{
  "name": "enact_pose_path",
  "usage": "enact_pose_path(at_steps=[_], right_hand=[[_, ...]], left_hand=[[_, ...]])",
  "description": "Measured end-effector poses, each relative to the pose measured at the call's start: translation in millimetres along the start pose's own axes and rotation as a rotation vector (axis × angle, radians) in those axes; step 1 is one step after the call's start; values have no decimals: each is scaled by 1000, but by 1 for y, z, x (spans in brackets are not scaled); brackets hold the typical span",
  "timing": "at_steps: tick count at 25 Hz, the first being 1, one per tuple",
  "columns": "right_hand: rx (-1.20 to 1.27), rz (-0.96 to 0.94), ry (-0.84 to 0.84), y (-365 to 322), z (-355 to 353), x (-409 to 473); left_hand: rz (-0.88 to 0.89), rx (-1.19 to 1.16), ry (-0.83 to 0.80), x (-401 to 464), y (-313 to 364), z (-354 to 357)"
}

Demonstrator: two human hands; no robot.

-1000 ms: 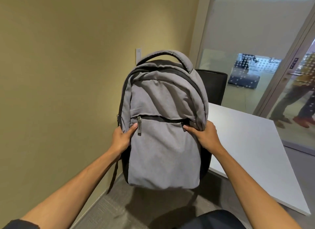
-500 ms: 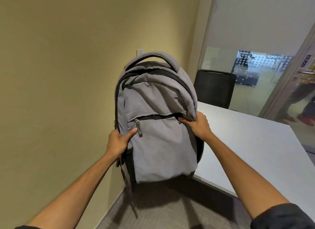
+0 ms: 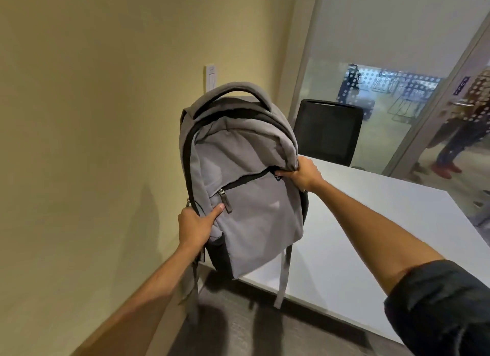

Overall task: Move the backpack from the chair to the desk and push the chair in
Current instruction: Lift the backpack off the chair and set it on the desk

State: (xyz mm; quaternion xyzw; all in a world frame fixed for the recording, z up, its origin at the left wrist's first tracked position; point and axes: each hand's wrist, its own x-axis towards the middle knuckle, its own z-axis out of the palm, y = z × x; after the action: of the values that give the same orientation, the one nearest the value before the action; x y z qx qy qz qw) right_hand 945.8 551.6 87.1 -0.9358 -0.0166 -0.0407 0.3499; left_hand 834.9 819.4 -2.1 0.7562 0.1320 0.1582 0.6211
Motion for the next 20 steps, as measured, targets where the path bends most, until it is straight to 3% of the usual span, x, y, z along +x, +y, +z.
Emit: enact_pose_path(at_steps=[9, 20], right_hand=[[-133, 73, -203, 11, 69, 142], [-37, 62, -189, -9, 119, 213]], left_hand=[[-225, -76, 51, 70, -61, 52], [-237, 68, -36, 121, -78, 67]])
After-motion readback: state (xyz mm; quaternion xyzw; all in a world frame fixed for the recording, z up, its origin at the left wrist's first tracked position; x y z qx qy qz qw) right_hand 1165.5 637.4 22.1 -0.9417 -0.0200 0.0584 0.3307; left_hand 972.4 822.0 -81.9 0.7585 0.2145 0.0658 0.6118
